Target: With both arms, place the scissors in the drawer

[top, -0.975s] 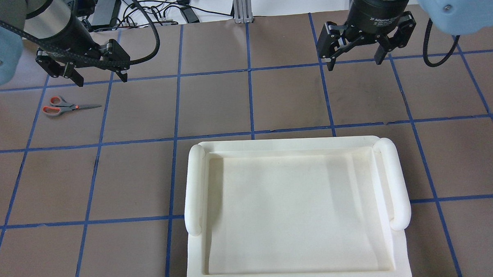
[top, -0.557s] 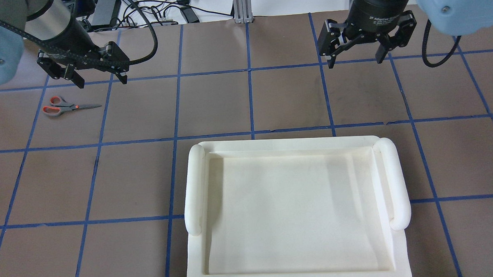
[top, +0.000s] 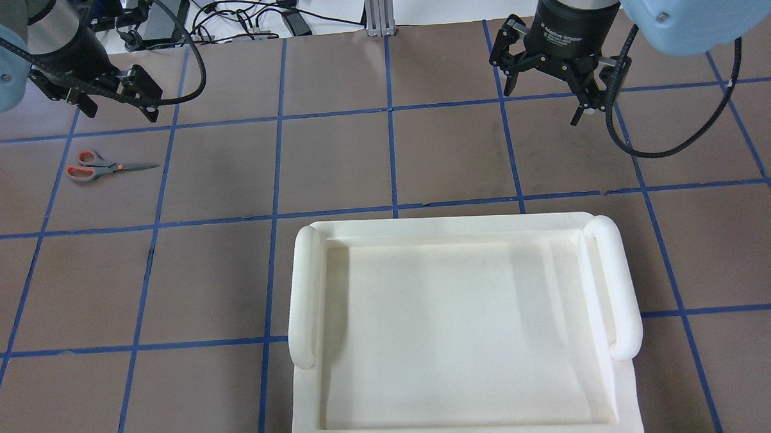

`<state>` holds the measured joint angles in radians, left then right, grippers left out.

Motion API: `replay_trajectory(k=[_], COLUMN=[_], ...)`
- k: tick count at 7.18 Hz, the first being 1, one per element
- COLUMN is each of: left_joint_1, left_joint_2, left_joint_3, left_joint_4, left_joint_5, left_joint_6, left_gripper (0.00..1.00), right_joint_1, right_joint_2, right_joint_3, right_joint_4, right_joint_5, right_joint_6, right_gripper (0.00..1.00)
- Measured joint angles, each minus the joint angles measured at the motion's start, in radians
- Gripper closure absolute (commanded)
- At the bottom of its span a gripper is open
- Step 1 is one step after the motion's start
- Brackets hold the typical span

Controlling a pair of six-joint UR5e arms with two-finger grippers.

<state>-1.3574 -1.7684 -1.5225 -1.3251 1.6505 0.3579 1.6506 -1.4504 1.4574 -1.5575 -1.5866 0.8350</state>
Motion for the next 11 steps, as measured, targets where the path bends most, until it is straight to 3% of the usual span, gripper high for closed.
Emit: replay_trajectory(k=[3, 5, 8, 11], left_joint_1=[0.025, 0.047, 0.122, 0.219], left_joint_2=[-0.081, -0.092, -0.154, -0.291], left_joint_3=[0.005, 0.005, 0.006, 0.028], left_joint_4=[0.075, 0.047, 0.1, 0.206], left_joint_5=[-0.006, -0.026, -0.036, -0.038], left_joint_6=[0.212, 0.382, 0.887, 1.431], left_gripper=[0.0, 0.0, 0.0, 0.0], right_joint_1=[0.078, 0.123, 0.175, 0.192], right_joint_2=[0.084, 0.136, 0.216, 0.256], right_joint_3=[-0.002, -0.004, -0.005, -0.005], right_joint_4=[-0.001, -0.001, 0.003, 0.011], right_joint_5=[-0.01, -0.01, -0.004, 0.044], right_joint_6=[0.486, 0.682, 0.862, 0.887], right_gripper=[0.0, 0.0, 0.0, 0.0])
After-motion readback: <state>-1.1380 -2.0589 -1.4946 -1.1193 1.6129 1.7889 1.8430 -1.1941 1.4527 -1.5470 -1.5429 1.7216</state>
